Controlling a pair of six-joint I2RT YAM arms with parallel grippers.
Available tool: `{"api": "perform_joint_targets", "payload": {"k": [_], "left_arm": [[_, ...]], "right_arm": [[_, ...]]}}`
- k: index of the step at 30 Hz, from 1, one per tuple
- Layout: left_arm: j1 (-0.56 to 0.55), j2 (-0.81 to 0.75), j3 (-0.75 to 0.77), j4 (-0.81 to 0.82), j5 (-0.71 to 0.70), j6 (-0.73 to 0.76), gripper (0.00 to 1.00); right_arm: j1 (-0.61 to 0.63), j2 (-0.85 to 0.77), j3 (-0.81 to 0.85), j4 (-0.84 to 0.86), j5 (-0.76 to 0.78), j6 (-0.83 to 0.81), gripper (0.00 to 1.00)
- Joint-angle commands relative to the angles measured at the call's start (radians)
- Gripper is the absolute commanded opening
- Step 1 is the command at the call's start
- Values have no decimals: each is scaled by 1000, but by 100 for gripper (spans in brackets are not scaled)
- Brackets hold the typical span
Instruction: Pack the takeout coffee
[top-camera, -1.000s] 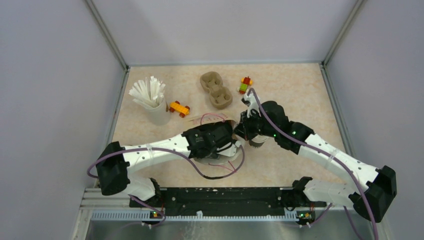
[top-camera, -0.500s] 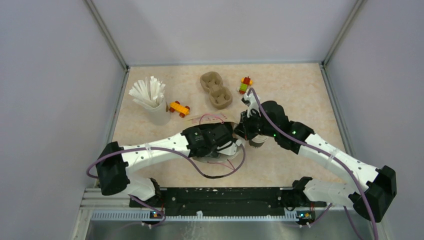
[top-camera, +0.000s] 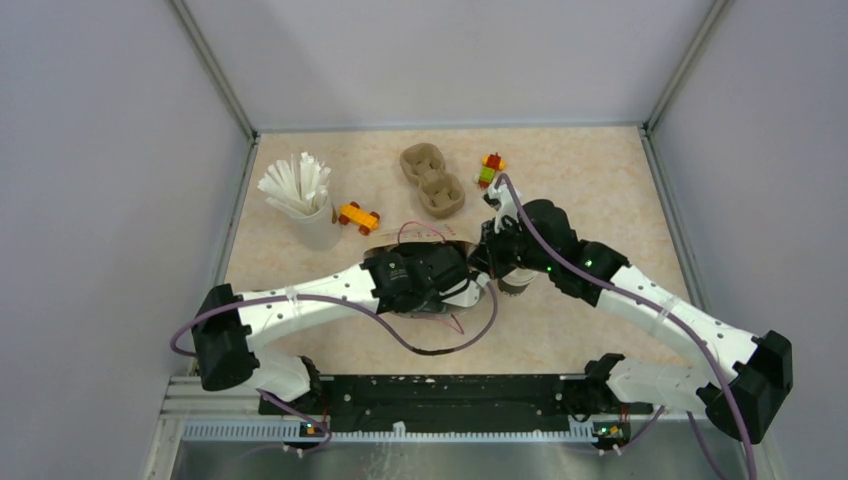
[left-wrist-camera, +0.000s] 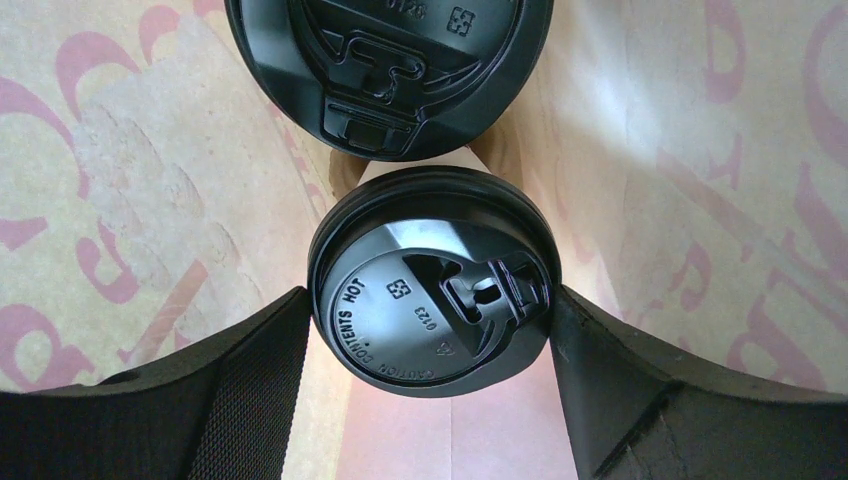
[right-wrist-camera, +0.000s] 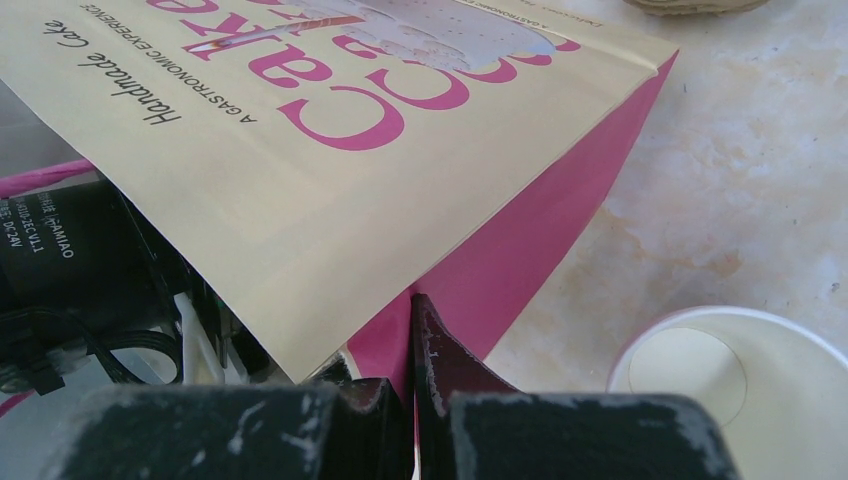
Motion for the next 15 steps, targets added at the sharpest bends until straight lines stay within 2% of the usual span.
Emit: {"api": "perform_joint_targets", "payload": {"k": [1,3,5,12,15], "left_arm": [[-10,-24,23,-8,12,-26,68],[-10,-29,9,-14,10,-26,63],[-10,-37,-15,-14,2,-17,62],[-9,-84,-134,38,-28,12,63],[-3,-94,-149,75,-31,32,67]], "right_arm": [[-6,-4,49,24,-3,11,0],[-6,-6,46,23,-4,11,0],[-6,-10,45,21,-4,12,0],[-6,-17,45,17,-8,17,0],[-6,-23,42,22,-12,21,0]]}}
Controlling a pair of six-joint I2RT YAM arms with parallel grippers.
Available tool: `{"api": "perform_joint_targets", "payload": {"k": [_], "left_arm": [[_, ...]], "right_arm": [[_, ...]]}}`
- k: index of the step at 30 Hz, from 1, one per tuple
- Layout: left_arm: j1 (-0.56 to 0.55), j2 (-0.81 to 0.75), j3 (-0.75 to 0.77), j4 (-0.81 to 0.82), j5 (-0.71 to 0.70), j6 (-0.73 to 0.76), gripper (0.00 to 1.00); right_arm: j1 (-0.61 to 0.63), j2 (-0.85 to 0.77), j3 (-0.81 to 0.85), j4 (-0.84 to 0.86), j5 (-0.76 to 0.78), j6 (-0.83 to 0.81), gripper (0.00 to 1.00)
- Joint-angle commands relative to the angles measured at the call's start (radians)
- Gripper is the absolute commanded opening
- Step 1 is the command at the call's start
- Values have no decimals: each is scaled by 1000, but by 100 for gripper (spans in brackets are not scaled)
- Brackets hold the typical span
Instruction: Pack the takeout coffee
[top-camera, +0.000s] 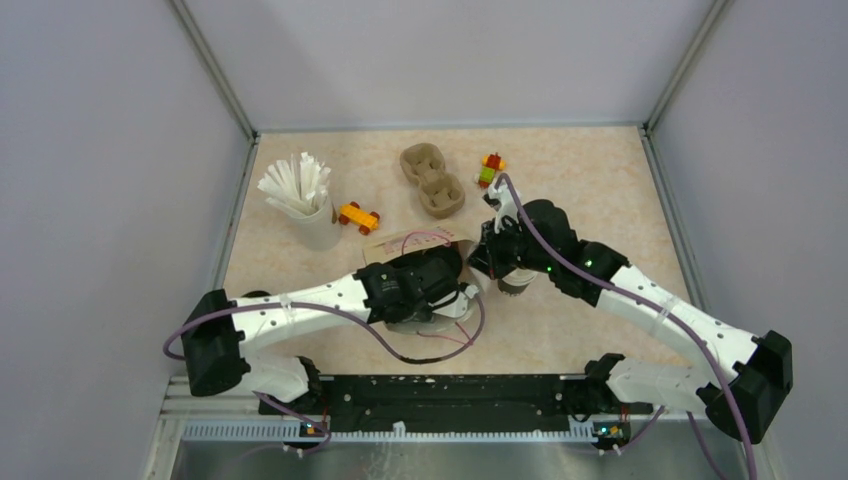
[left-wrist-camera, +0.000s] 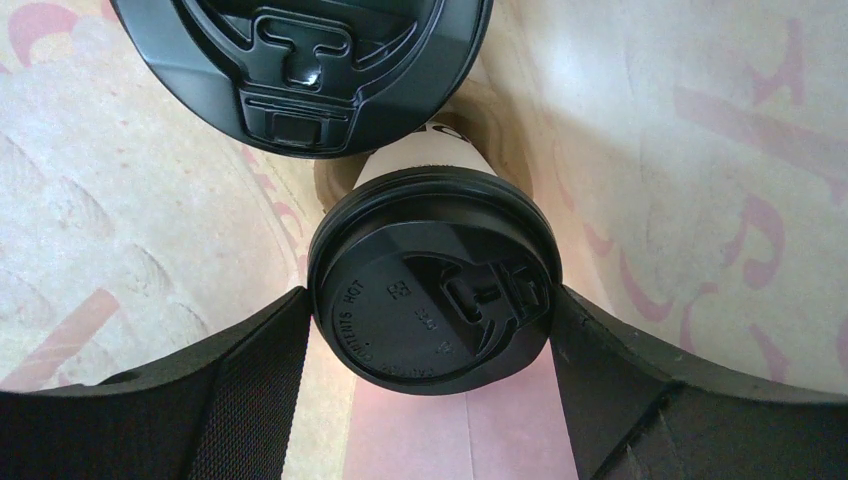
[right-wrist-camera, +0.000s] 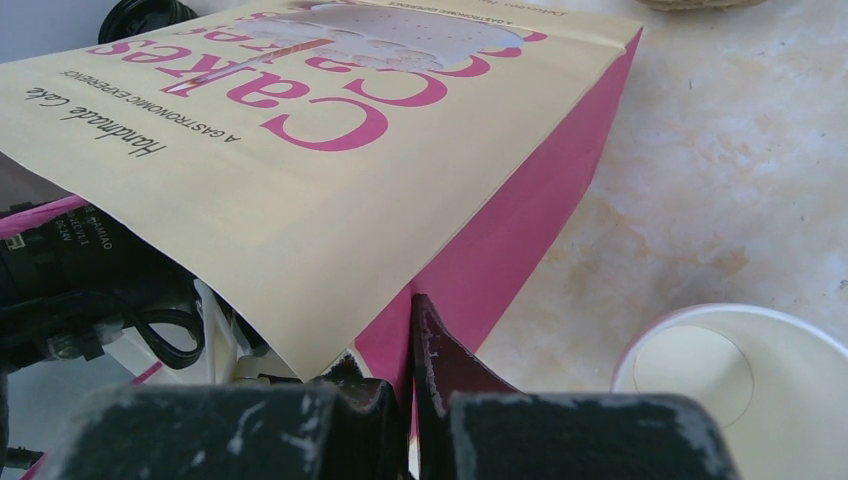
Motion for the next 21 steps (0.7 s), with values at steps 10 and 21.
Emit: {"api": "perform_joint_targets", "payload": {"k": [10,21], "left_arm": [[17,-17,-25,78,-19,44,72],[32,6,-51,107,-23,67,74]], "right_arm": [[-6,-24,42,32,-11,19,0],[-6,-16,44,51,-23,29,0]]}}
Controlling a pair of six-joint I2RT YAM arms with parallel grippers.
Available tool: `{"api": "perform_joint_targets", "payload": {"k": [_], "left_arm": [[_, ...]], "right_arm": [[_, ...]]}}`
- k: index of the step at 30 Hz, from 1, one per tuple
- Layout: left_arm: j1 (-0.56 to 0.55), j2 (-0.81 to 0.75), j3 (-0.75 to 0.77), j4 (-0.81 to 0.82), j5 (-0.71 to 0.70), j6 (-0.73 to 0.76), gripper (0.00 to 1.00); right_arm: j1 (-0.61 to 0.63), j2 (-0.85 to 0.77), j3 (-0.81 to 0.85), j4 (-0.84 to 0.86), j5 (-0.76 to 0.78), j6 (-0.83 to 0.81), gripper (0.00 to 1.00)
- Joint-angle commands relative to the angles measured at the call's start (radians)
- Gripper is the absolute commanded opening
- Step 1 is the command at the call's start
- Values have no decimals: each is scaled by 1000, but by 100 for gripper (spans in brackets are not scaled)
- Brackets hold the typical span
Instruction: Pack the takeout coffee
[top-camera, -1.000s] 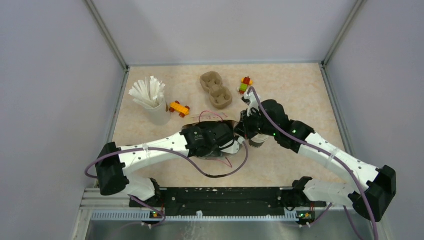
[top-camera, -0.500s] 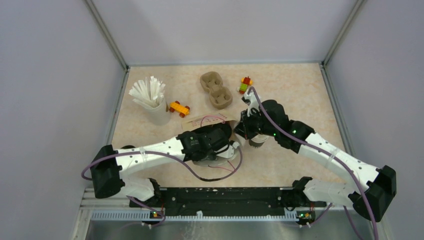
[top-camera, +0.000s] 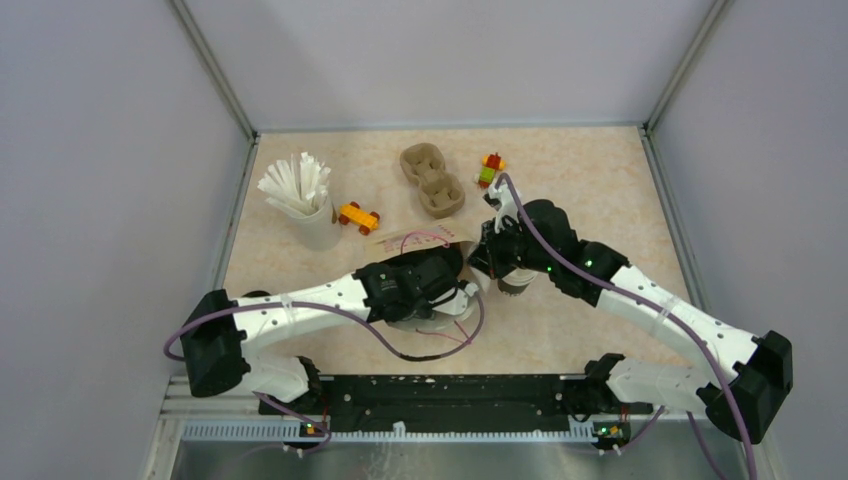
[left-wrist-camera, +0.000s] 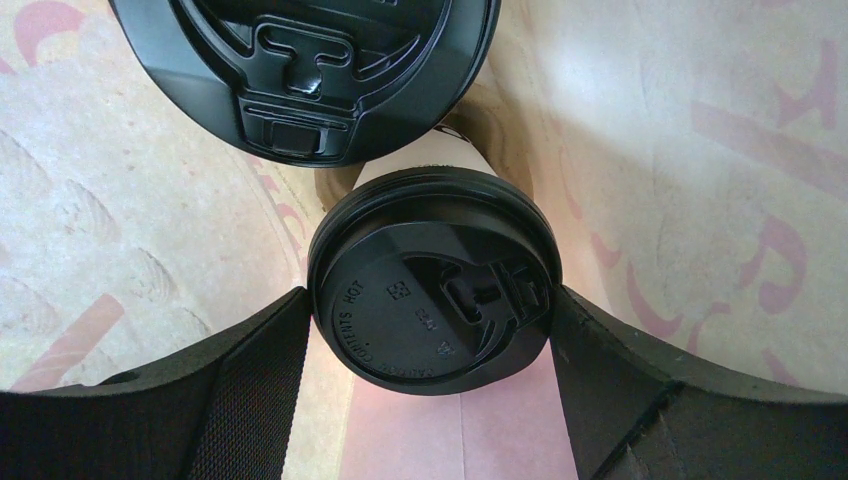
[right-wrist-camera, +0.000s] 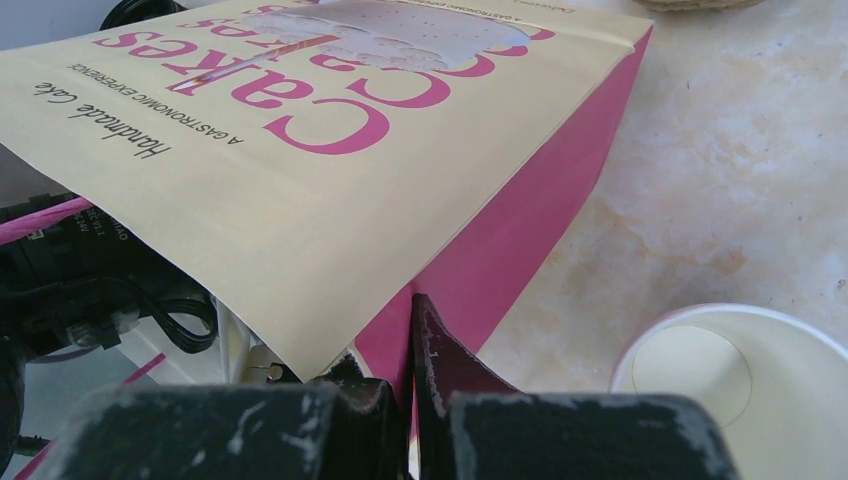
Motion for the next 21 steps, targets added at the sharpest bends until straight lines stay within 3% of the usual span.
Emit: {"api": "perform_joint_targets", "payload": {"k": [1,14,16,21], "left_arm": [[10,19,-14,31,-19,25,74],[15,31,22,29,-27,51,87],[14,37,30,30,-23,54,98],[16,48,45,27,-23,57,99]], "right_arm": [[-6,-14,44,53,-24,29,0],[-6,-9,43,59,-32,30,0],[-6,-9,42,58,-34,30,0],[-6,-8,45,54,-33,22,0]]}}
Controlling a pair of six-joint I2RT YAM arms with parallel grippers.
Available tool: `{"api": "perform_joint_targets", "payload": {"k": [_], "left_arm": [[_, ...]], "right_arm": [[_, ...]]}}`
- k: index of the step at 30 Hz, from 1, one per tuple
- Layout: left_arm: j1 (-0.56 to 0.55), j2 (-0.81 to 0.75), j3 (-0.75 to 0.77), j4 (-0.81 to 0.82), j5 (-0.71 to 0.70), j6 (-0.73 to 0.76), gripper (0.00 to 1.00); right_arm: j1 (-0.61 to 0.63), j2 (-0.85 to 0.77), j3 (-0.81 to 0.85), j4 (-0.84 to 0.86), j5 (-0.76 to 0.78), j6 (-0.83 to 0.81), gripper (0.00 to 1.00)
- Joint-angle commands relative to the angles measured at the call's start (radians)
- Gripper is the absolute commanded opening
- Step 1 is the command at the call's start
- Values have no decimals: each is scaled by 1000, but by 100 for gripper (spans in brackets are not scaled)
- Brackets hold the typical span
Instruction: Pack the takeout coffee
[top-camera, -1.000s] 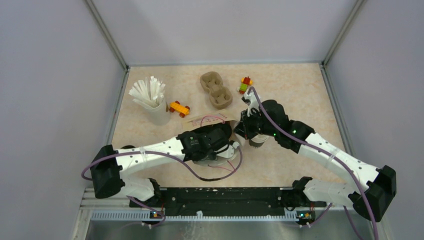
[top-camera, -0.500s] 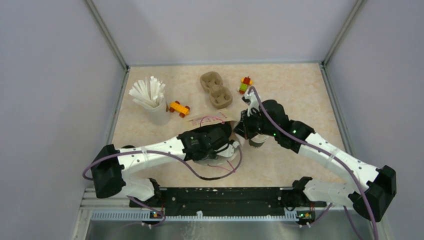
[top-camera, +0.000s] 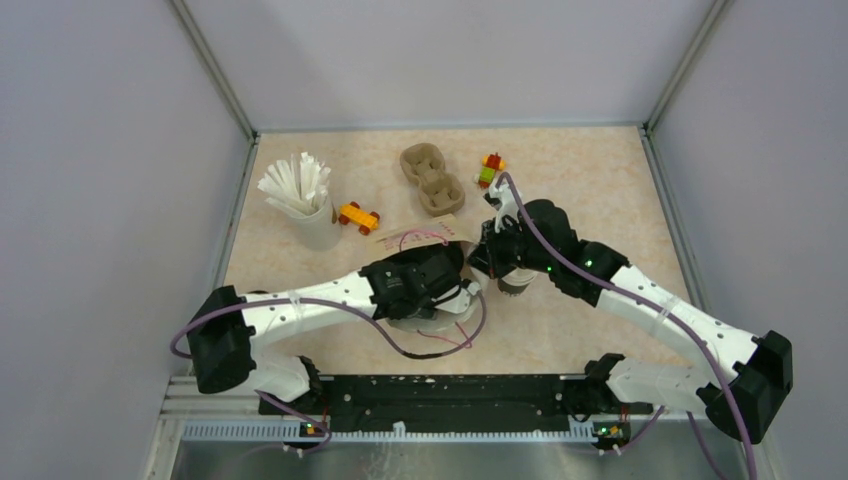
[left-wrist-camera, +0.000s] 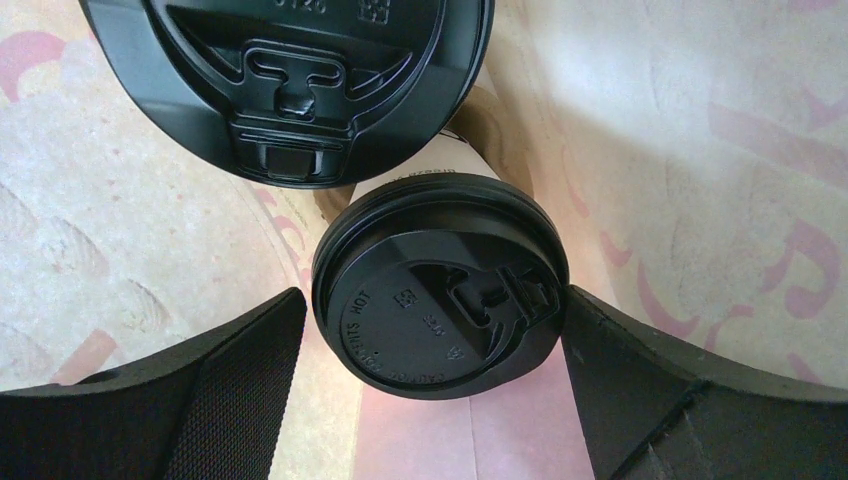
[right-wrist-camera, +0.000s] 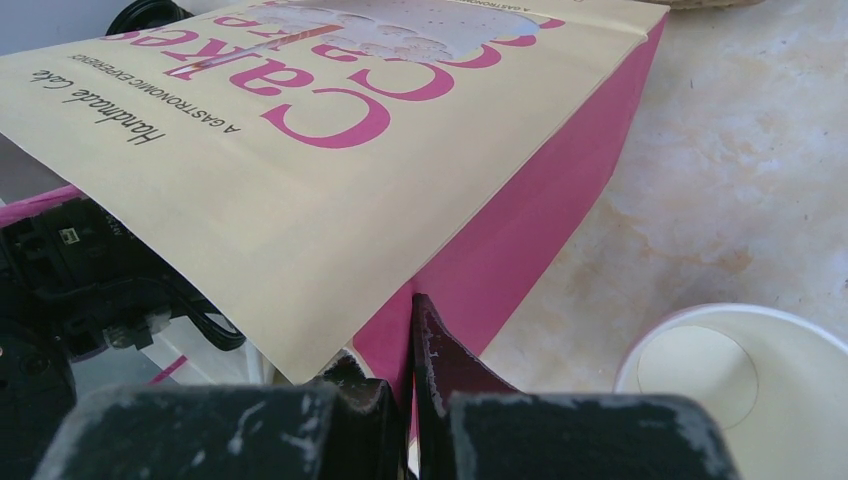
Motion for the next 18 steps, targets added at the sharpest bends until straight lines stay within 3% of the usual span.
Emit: {"api": "perform_joint_targets", "payload": {"k": [1,9,18], "left_arm": [[6,14,34,9,-12,27,99],[5,12,75,-47,-16,5,96],[1,15,131,-105,0,-11,79]], "right_arm": [[-6,-6,46,50,-32,5,0],[-6,9,53,49,-31,7,0],[-6,24,59,50,-30,-2,0]]}}
